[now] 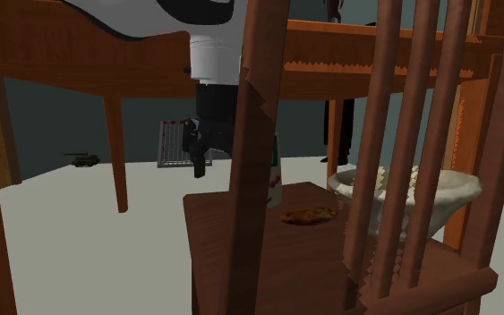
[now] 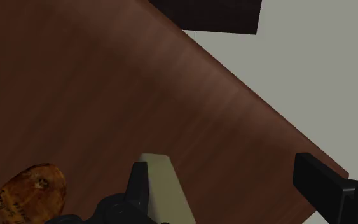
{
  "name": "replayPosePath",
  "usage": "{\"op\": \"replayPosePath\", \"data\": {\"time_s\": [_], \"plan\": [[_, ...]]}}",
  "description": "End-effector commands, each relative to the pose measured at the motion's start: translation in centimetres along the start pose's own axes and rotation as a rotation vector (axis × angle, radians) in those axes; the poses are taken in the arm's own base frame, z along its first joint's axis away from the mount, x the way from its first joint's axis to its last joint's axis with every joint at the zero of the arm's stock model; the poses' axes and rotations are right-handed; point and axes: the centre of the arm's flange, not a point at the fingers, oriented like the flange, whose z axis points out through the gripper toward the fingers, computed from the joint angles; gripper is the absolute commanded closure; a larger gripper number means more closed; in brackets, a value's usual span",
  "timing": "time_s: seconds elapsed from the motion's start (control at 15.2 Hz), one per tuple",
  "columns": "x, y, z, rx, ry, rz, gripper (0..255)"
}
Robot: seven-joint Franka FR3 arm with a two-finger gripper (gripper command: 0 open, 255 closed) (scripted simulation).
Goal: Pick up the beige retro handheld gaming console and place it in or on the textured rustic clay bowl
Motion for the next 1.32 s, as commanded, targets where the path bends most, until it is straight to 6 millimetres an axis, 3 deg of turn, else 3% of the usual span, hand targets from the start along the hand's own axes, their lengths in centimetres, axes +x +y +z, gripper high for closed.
{"op": "replayPosePath", "data": {"time_s": [0.0, 0.46, 0.53, 0.99, 1.25], "plan": [[0.0, 0.0, 0.0, 0.0, 0.0, 0.0, 0], [3.8, -2.9, -7.9, -0.264, -0.028, -0.01, 0], [4.0, -3.1, -8.3, -0.276, -0.03, -0.011, 0], [3.9, -2.0, -4.4, -0.276, -0.03, -0.011, 0], [3.9, -2.0, -4.4, -0.276, -0.03, -0.011, 0]]}}
